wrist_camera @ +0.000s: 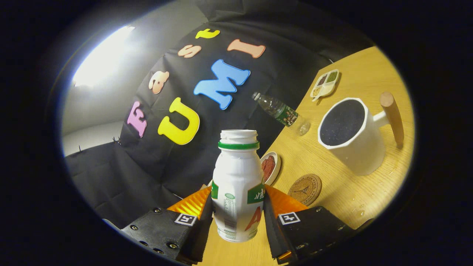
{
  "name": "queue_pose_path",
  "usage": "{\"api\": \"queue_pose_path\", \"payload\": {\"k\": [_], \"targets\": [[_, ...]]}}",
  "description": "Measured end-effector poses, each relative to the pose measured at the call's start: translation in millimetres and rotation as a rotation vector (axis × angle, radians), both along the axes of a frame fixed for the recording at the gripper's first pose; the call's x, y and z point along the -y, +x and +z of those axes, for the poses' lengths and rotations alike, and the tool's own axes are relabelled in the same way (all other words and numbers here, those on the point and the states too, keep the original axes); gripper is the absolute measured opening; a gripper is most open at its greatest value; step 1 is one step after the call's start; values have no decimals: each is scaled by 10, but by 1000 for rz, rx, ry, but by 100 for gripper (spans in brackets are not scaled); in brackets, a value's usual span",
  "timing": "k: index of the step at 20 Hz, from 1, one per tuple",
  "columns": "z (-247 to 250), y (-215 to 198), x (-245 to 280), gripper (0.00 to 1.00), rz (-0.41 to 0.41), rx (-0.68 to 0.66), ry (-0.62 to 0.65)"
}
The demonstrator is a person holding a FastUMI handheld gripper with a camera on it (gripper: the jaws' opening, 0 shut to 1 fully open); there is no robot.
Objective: Take the bottle from table, then pour the juice into the cup, finally place the bottle on the coaster
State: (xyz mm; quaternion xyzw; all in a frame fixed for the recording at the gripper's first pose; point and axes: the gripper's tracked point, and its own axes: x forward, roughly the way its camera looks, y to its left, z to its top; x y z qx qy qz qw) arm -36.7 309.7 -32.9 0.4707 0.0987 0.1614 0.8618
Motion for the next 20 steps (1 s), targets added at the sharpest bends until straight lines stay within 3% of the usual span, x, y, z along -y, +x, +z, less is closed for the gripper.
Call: {"api": "queue_pose_path", "payload": {"k": [20], "targets": [[47,120,285,65,-89,-102,418]]}}
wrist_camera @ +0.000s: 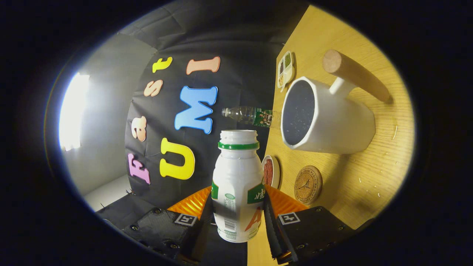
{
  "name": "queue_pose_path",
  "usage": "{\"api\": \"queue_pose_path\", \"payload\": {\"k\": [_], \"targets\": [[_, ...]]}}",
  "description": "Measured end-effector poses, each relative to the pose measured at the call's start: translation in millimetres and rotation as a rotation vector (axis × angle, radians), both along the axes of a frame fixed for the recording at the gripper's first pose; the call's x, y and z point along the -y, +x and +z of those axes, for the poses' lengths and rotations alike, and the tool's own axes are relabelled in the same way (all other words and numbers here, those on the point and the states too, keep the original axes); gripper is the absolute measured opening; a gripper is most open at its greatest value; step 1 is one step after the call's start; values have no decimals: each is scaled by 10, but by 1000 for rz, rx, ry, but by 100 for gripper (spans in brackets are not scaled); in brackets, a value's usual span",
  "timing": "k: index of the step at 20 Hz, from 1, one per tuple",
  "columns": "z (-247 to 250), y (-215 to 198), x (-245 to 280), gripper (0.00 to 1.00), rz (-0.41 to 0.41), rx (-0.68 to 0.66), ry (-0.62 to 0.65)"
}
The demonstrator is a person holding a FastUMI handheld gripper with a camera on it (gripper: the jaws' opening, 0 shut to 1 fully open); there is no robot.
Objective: Take the bottle from table, then pour the juice into the cup, finally place the bottle on the coaster
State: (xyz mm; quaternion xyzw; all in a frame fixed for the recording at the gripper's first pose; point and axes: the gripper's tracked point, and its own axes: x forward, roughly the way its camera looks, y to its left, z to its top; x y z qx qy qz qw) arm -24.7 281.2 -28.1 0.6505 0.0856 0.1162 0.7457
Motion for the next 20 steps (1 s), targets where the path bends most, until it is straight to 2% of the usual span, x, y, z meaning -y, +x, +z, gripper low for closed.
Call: {"api": "queue_pose_path", "payload": {"k": [20], "targets": [[68,-5,56,65,-56,-44,244]]}}
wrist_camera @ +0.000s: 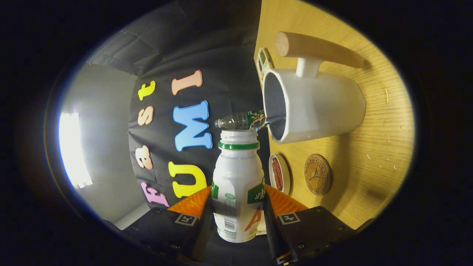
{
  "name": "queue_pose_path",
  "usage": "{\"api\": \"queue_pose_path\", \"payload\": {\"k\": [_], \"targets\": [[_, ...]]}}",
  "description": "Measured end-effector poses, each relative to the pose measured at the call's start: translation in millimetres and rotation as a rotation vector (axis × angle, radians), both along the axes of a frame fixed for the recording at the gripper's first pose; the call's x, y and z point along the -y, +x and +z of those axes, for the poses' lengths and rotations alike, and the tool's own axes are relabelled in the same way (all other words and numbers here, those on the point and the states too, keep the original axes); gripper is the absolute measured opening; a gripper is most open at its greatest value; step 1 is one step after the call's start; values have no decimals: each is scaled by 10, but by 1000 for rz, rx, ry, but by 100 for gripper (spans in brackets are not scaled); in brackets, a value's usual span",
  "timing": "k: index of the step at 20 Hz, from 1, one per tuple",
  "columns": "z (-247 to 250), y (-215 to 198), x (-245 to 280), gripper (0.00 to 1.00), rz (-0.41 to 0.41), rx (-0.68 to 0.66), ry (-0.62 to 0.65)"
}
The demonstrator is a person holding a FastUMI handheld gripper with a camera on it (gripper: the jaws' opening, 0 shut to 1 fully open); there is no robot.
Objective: Take the bottle from table, then pour the juice into the cup, finally place the bottle on the coaster
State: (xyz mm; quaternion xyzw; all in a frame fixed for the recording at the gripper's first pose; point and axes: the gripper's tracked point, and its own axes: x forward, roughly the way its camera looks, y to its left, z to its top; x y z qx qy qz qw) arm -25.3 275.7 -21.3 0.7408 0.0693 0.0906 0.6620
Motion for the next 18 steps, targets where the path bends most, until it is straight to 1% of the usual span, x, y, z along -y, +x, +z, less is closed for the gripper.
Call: {"api": "queue_pose_path", "payload": {"k": [12,18], "targets": [[21,12,-28,65,0,16,19],[47,19,-76,65,12,12,57]]}}
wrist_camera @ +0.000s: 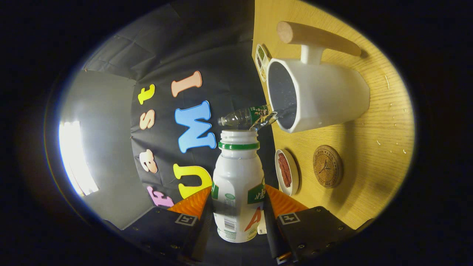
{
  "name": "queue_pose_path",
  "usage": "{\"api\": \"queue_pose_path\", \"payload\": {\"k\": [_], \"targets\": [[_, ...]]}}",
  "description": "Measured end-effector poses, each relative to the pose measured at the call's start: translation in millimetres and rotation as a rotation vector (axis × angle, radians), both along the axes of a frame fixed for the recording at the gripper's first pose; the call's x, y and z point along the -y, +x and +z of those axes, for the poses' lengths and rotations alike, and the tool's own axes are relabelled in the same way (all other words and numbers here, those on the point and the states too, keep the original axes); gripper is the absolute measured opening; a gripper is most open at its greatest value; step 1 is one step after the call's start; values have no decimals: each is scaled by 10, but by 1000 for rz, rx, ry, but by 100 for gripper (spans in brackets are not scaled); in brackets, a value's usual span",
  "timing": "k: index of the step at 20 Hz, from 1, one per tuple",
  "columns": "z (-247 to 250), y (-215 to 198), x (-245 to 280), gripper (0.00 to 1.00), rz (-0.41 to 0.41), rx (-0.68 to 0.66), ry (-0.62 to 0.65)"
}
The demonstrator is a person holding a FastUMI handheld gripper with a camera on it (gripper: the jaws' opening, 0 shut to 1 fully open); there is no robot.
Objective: Take the bottle from table, then pour the juice into the cup, finally place the bottle on the coaster
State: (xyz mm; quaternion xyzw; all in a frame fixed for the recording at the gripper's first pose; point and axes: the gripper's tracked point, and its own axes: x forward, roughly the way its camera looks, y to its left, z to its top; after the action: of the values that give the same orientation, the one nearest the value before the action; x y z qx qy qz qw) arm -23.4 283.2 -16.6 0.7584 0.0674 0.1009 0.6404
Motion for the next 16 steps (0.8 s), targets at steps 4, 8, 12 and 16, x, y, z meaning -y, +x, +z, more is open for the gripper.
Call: {"api": "queue_pose_path", "payload": {"k": [4,8,12,16], "targets": [[17,13,-8,65,-7,-5,28],[9,23,1,65,-18,-16,38],[-12,-2,53,65,-27,-22,61],[-6,1,96,65,-43,-17,90]]}}
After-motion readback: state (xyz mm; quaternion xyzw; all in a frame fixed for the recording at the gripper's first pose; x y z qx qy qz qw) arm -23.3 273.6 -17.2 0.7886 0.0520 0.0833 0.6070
